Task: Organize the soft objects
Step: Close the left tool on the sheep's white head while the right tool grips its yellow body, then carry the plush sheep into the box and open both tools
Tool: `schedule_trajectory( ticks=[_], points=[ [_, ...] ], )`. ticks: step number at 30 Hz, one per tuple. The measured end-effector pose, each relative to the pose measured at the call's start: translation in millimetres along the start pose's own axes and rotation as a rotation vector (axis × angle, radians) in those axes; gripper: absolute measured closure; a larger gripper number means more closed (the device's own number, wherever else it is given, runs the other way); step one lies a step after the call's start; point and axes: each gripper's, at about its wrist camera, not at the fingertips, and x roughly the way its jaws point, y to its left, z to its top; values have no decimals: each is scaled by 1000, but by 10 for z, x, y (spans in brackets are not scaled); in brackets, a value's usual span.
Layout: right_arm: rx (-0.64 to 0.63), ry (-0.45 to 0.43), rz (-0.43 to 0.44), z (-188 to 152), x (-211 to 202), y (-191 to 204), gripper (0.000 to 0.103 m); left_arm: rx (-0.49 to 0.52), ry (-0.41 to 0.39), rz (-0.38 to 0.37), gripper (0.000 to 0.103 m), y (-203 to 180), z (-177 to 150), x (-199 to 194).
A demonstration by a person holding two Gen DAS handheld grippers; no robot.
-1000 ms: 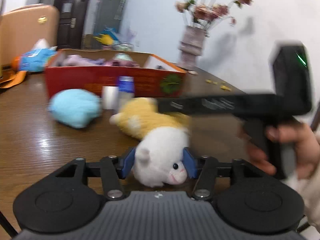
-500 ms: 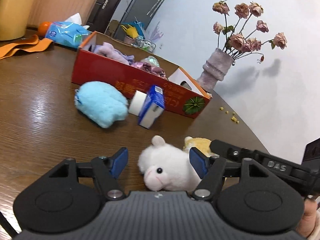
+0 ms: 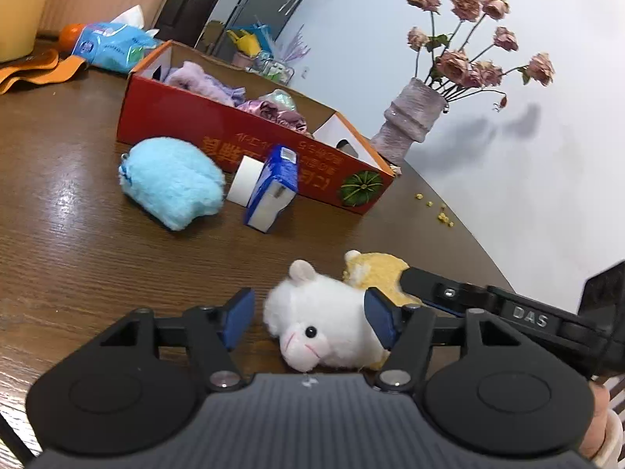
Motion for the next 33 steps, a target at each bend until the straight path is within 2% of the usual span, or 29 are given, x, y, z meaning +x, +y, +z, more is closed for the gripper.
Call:
schedule_trajectory(
  ticks=[5, 6, 8, 9, 12, 14, 15, 17, 19, 20, 21, 22, 24, 25, 28, 31, 33],
  points=[
    [-29, 32, 25, -16, -13, 6, 55, -14, 29, -6, 42, 6, -15, 85],
    [-18, 30, 32, -23, -4, -9, 57, -18, 31, -18, 49, 7, -21, 97],
    [24, 39, 66, -20, 20, -64, 65, -29, 30, -27, 50, -9, -12, 104],
    [43, 42, 74, -10, 29, -85, 65, -22, 26, -24, 51, -25, -8, 109],
    [26, 31, 88, 26, 4, -98, 74, -1, 7, -27, 56, -92, 27, 113],
    [35, 9, 125, 105, -44, -114, 84, 7, -14, -64, 64, -155, 89, 105],
    [36, 2, 157, 162, -59, -114, 88, 12, -21, -113, 73, -200, 150, 114],
    [19, -4, 217, 318, -66, -74, 92, 21, -28, -190, 75, -317, 304, 171],
    [-65, -20, 120, 466, -30, 26, 91, 76, -25, -135, 74, -473, 443, 287],
    [-102, -33, 77, 526, -35, 39, 88, 89, -22, -114, 73, -507, 484, 336],
    [-116, -52, 53, 560, -74, 15, 87, 81, -18, -134, 67, -502, 494, 358],
    [-122, -76, 35, 583, -141, -32, 87, 68, -4, -163, 54, -481, 487, 373],
    [-121, -97, -17, 591, -263, -173, 70, 53, 24, -191, 36, -453, 432, 410],
    [-110, -93, -55, 578, -303, -267, 59, 52, 34, -181, 33, -459, 397, 427],
    [-34, -27, -114, 499, -327, -531, 57, 51, 84, -180, 30, -454, 273, 496],
    [43, 24, -67, 371, -397, -625, 57, 20, 129, -158, 31, -385, 197, 598],
    [45, 43, -56, 266, -390, -588, 57, 9, 133, -168, 33, -374, 174, 642]
  ],
)
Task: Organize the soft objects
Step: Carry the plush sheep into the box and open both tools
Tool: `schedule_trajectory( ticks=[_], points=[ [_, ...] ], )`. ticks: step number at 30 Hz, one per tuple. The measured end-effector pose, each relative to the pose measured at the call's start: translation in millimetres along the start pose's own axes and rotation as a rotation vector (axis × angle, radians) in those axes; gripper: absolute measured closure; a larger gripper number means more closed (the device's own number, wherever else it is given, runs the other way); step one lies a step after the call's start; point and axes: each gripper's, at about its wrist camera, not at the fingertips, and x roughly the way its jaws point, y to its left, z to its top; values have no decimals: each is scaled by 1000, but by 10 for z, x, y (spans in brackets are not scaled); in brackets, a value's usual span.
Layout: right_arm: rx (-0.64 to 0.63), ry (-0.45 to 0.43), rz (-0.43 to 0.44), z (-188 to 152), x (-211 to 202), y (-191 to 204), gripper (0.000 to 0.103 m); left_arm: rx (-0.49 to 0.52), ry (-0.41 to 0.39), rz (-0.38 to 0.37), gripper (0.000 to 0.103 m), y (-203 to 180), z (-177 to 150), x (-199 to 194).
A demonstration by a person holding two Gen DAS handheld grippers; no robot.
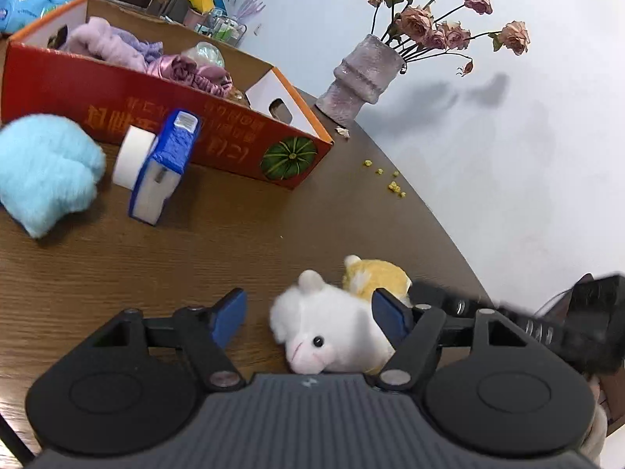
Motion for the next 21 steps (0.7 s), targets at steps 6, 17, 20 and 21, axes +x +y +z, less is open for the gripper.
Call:
schedule_trajectory(
  ticks=[6, 17, 20, 21],
  points=[
    [135, -1, 51, -142, 105, -93, 67, -22, 15, -3, 61, -13, -59, 86],
    [-10, -183, 101, 755, 191, 263, 75, -30, -198, -7, 64, -154, 814, -87],
    [-43, -188, 109, 1221, 490, 348, 75, -51, -238, 36, 64, -88, 1294, 25],
    [-63, -177, 105, 1368, 641, 381, 75, -61, -240, 56, 65, -32, 1431, 98]
  ],
)
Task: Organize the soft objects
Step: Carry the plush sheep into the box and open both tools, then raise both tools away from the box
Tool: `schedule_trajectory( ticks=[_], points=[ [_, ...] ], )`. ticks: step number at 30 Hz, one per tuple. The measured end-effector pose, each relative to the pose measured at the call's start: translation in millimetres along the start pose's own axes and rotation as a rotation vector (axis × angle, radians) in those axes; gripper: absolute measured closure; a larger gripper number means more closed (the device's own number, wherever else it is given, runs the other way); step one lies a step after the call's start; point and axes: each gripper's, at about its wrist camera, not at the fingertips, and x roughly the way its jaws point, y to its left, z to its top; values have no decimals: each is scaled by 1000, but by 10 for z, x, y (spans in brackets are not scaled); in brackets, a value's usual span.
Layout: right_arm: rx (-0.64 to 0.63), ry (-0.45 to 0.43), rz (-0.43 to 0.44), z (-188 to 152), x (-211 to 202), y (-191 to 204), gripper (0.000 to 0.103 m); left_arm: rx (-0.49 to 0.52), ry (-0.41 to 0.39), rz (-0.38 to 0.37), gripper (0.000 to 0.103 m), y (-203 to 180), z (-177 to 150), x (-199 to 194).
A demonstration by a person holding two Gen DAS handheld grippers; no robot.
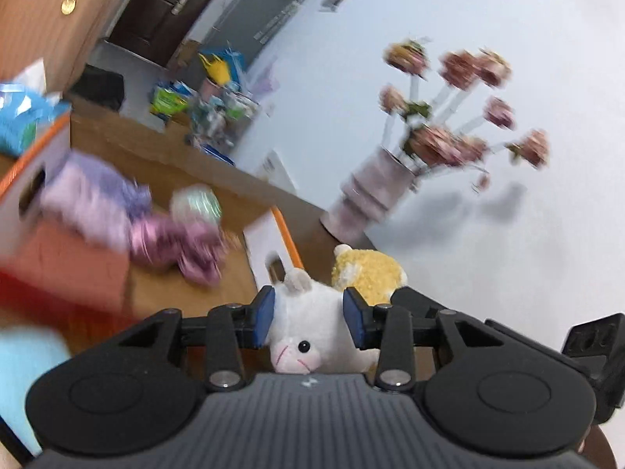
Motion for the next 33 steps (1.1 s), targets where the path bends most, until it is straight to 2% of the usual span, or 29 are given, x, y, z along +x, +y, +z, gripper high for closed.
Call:
schedule_trajectory(
  ticks=[4, 6, 9, 11, 12, 13, 15, 18, 22, 24, 26, 27, 29, 31, 32, 33],
  points=[
    [-27, 68, -31, 184, 551, -41, 75, -56, 63, 49, 65, 291, 215, 431],
    [-23, 128, -54, 160, 830, -110, 75, -69, 84, 95, 65, 416, 216, 589],
    [-23, 201, -107, -4, 1099, -206, 76, -91, 122, 91, 65, 580, 106, 725],
    [-56, 235, -117, -141, 1177, -189, 77, -54, 162, 81, 68, 564, 16, 835],
    [-66, 254, -112, -185, 1211, -162, 76, 8, 151, 118, 69, 490, -19, 859],
    [-90, 243, -131, -211, 1210, -113, 81, 28, 148, 138, 69, 463, -36, 883],
    [-184, 210, -213, -223, 1216, 18, 79, 17, 161, 135, 67, 483, -22, 923],
    [-200, 194, -214, -156, 1124, 60, 77, 0, 162, 144, 67, 554, 27, 851],
    [-219, 146, -225, -12, 903, 102, 59, 46, 116, 164, 60, 490, 122, 541],
    [-229, 121, -229, 74, 761, 166, 58, 112, 82, 190, 57, 389, 185, 326],
    [-249, 92, -226, 152, 582, 249, 56, 187, 30, 237, 49, 280, 250, 70],
    [-265, 67, -228, 181, 485, 308, 53, 225, -5, 269, 41, 230, 265, -77],
    [-303, -1, -232, 179, 276, 422, 26, 298, -78, 339, 32, 134, 256, -362],
    [-359, -87, -250, 94, 77, 530, 12, 399, -156, 405, 19, 44, 164, -624],
    [-396, -125, -265, 30, -2, 585, 10, 450, -193, 428, 15, 5, 99, -733],
    [-433, -149, -279, -32, -65, 630, 9, 500, -236, 441, 4, -23, 21, -859]
  ],
)
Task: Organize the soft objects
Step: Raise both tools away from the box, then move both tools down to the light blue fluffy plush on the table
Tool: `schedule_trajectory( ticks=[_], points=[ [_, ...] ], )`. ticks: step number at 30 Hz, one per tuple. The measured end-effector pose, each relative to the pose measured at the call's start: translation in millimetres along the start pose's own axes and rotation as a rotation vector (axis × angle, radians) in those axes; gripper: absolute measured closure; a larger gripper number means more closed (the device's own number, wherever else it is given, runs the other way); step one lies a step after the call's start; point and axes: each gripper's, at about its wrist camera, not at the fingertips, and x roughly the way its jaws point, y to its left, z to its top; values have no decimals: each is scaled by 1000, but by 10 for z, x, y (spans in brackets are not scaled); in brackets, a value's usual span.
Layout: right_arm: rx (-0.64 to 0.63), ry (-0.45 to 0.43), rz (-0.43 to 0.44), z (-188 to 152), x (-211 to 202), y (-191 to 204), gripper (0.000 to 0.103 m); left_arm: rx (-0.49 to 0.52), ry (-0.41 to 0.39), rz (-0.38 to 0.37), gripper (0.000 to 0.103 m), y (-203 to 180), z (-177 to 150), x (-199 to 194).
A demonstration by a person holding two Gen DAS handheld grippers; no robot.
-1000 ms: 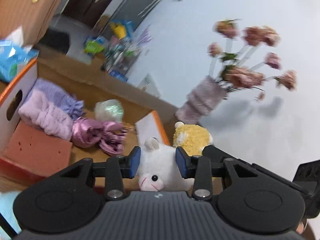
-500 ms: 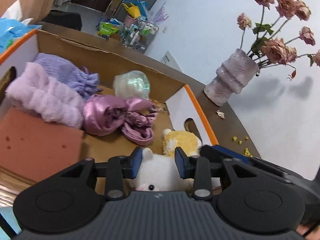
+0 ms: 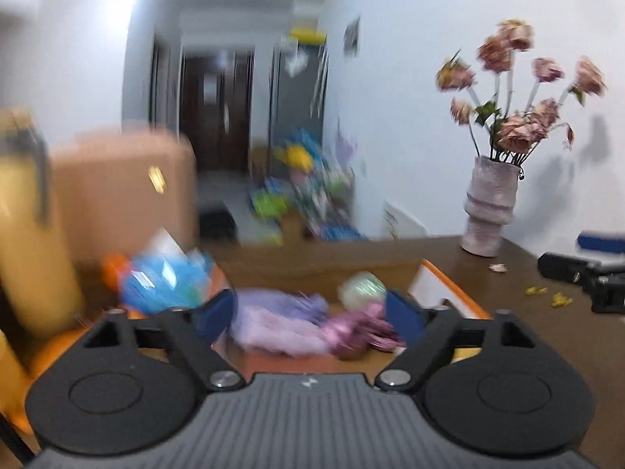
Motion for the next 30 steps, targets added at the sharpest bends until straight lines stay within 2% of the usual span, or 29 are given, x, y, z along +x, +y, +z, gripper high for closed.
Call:
schedule_trajectory(
  ticks=[1, 2, 4, 11, 15, 23, 30],
  points=[
    [-41, -17, -16, -37, -81, 60, 7, 22, -37, 14, 0, 11, -31, -123],
    [-64, -25, -22, -68, -126, 106, 7, 33, -67, 32, 0, 32, -70, -234],
    [-83, -45, -19, -137, -233, 180, 7, 28, -74, 60, 0, 83, -105, -358],
    [-16, -101, -19, -206, -523, 294, 2, -4, -85, 91, 0, 191, -206, -679],
    [38, -130, -8, -354, -835, 386, 2, -12, -98, 100, 0, 231, -394, -987],
    [81, -146, 39, -847, -1675, 689, 2, -55, -68, 95, 0, 288, -1088, -1723],
    [101, -70, 74, -1390, -2141, 923, 2, -54, -3, 72, 0, 289, -1509, -2114]
  ],
)
